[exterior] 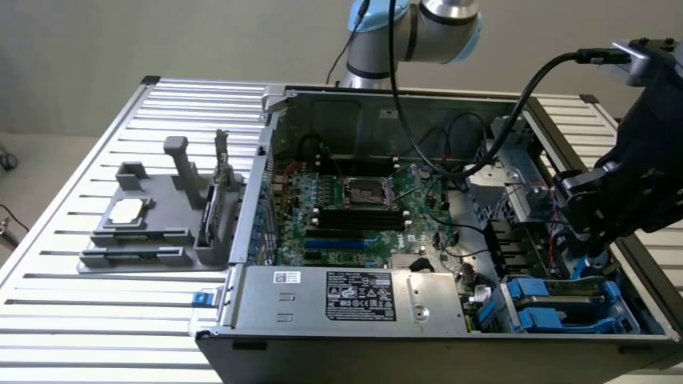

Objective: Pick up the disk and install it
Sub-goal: 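Insert the first disk wire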

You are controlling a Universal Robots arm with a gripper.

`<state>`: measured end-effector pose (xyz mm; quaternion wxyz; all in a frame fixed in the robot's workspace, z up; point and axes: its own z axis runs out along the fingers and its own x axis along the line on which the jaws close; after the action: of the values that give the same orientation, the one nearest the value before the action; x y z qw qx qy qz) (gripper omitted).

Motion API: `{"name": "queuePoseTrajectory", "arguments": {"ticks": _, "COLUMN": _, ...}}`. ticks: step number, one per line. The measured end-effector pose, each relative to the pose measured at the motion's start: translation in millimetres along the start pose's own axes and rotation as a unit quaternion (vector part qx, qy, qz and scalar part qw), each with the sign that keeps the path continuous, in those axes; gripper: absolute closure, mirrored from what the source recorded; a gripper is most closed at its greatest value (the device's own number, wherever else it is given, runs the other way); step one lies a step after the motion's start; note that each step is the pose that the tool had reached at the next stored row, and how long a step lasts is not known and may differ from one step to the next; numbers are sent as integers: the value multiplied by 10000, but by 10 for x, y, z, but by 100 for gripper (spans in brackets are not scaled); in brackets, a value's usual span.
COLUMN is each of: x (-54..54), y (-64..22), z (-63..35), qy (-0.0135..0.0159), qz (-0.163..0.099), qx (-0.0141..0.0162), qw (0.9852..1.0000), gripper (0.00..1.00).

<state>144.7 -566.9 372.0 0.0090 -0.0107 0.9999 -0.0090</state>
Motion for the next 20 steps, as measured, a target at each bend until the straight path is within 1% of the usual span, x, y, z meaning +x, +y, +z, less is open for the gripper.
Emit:
{"name": "queuePoseTrajectory", "arguments": {"ticks": 5, "x": 0, "y": 0, "z": -3, "qy": 6, "qz": 322, "qx": 7, "qw": 9995, "gripper": 78}}
{"name": "queuePoseTrajectory", "arguments": {"ticks": 8, "x": 0, "y": 0, "z": -6, "qy": 8, "qz": 471, "qx": 9, "qw": 9989, "gripper": 78}}
{"name": "queuePoseTrajectory", "arguments": {"ticks": 13, "x": -1, "y": -1, "z": -57, "qy": 13, "qz": 708, "qx": 13, "qw": 9975, "gripper": 78}}
{"name": "queuePoseTrajectory", "arguments": {"ticks": 15, "x": -1, "y": -5, "z": -68, "qy": 14, "qz": 770, "qx": 14, "qw": 9970, "gripper": 78}}
{"name": "queuePoseTrajectory", "arguments": {"ticks": 20, "x": -1, "y": -8, "z": -68, "qy": 14, "qz": 778, "qx": 14, "qw": 9970, "gripper": 78}}
